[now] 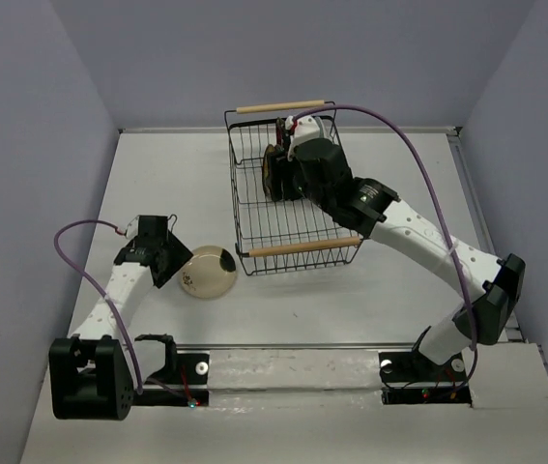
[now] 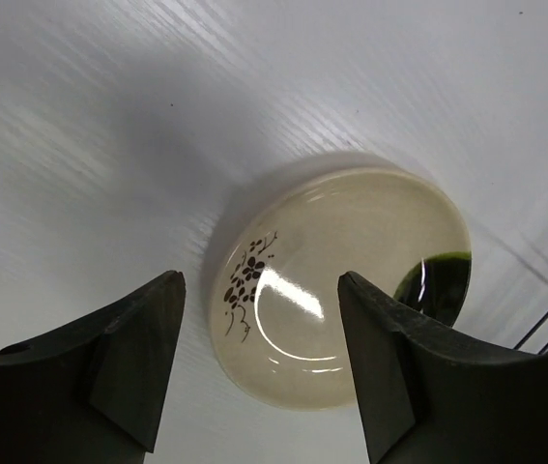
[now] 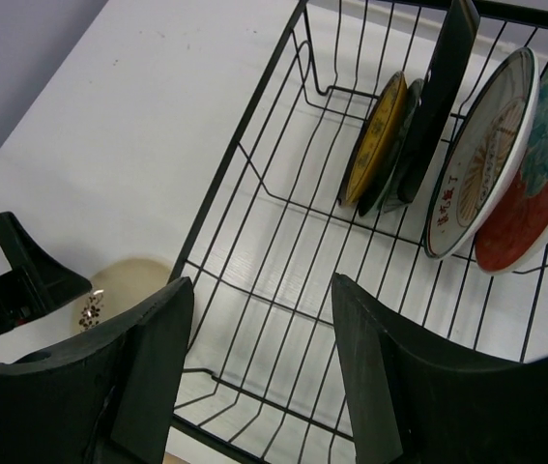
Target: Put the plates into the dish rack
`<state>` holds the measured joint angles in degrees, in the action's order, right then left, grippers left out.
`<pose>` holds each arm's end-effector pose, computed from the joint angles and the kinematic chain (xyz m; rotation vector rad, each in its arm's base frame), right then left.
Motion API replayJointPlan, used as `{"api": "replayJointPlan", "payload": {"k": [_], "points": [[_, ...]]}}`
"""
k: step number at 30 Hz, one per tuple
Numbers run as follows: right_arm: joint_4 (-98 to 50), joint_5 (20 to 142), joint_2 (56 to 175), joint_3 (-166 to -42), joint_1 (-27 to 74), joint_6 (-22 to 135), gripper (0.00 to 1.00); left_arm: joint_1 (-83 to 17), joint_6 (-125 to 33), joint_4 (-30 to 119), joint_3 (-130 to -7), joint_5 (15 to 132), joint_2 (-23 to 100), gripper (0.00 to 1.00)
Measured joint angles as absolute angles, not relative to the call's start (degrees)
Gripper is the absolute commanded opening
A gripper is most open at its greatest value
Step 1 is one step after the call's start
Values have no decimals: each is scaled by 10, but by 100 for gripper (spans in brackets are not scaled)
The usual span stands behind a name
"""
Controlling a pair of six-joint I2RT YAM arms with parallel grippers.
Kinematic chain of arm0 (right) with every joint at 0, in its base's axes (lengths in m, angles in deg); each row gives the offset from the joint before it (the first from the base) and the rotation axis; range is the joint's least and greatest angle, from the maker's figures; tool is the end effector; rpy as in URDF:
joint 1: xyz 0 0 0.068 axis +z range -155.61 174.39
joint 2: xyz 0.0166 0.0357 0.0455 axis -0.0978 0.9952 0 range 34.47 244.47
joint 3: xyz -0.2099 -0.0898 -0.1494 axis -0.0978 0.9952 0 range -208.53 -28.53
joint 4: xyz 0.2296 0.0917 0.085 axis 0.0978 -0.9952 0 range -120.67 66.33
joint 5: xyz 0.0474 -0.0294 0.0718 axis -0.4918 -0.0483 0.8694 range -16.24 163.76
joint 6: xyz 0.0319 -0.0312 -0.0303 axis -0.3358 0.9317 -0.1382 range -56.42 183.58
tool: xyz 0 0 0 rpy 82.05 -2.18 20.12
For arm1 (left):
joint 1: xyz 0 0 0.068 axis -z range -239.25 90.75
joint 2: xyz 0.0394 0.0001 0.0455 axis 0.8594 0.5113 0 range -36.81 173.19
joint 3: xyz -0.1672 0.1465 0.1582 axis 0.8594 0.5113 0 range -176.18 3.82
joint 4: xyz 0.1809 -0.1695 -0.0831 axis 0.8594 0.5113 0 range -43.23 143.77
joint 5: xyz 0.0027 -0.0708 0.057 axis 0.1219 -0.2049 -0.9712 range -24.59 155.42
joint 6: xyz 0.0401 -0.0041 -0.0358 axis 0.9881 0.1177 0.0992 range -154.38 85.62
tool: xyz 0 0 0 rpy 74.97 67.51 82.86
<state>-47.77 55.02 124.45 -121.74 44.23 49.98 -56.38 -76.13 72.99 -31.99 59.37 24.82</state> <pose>0.2421 0.2691 0.4128 -0.3909 1.8984 0.4273 0.2085 -0.0066 0.2069 -0.8688 2.3259 -0.2030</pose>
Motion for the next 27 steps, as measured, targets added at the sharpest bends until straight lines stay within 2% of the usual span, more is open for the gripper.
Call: {"api": "replayJointPlan", "payload": {"k": [9,11,12,14,19,27], "points": [[-453,548,1211,-1171,442,507,63,-564,-781,707,-295,582,283,62],[-447,547,1201,-1164,442,508,63,-564,-782,700,-293,583,300,55],[-442,546,1192,-1158,442,508,63,-564,-783,697,-291,583,305,48],[-437,545,1185,-1154,442,508,63,-564,-784,688,-287,583,311,42],[-425,545,1180,-1147,442,508,63,-564,-788,650,-266,601,314,6],[-425,538,1177,-1139,442,512,62,-569,-797,561,-229,641,278,5]]}}
